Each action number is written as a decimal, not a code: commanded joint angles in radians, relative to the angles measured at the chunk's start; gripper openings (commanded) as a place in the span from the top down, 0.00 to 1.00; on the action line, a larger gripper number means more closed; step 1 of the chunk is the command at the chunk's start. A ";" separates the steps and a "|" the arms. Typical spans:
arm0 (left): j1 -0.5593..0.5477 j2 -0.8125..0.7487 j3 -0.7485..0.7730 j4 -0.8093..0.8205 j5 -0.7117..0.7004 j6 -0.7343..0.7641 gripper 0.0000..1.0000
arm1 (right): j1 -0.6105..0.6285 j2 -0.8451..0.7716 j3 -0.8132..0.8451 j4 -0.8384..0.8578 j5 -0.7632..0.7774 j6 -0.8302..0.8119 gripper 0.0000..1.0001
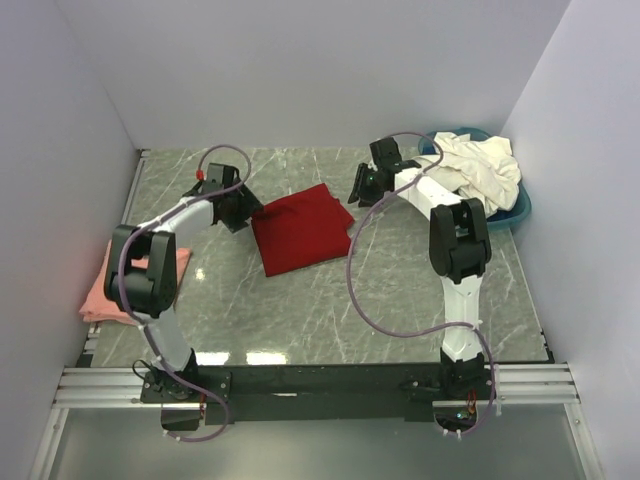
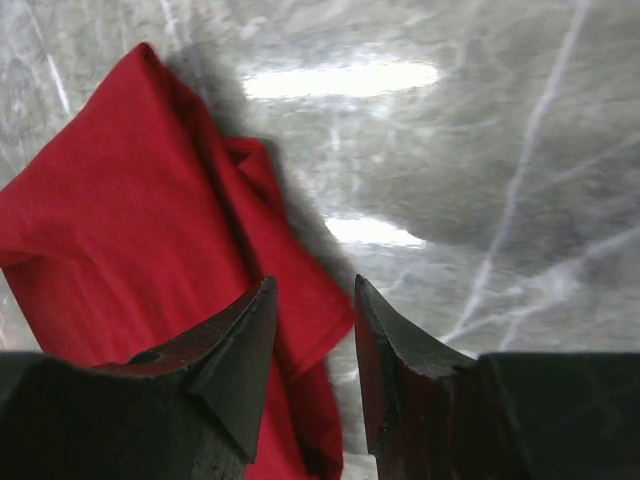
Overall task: Fold and stack the t-shirts
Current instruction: Fold the tshirt
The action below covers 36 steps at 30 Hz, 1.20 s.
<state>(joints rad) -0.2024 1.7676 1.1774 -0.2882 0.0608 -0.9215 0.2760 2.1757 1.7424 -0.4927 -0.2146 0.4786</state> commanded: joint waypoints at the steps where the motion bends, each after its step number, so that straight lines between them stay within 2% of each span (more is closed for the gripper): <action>1: 0.011 0.049 0.117 -0.022 -0.058 0.038 0.33 | 0.017 -0.017 0.043 0.068 0.041 -0.018 0.56; 5: 0.015 0.127 0.197 -0.032 -0.059 0.052 0.36 | 0.015 0.028 0.100 0.083 0.024 -0.008 0.56; 14: 0.029 0.223 0.263 -0.015 -0.029 0.044 0.43 | 0.022 0.154 0.247 0.161 -0.120 0.054 0.55; 21: 0.040 0.262 0.281 -0.002 0.002 0.033 0.55 | 0.042 0.265 0.403 0.140 -0.154 0.095 0.54; 25: 0.040 0.279 0.286 0.007 0.019 0.030 0.59 | 0.048 0.305 0.416 0.186 -0.178 0.129 0.53; 30: 0.040 0.279 0.291 0.011 0.033 0.035 0.59 | 0.052 0.371 0.482 0.203 -0.218 0.176 0.53; 36: 0.040 0.271 0.286 0.012 0.048 0.038 0.62 | 0.063 0.392 0.476 0.249 -0.239 0.219 0.53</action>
<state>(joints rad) -0.1631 2.0422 1.4254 -0.2996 0.0826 -0.8955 0.3256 2.5587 2.1761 -0.3023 -0.4244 0.6651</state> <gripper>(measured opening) 0.383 0.469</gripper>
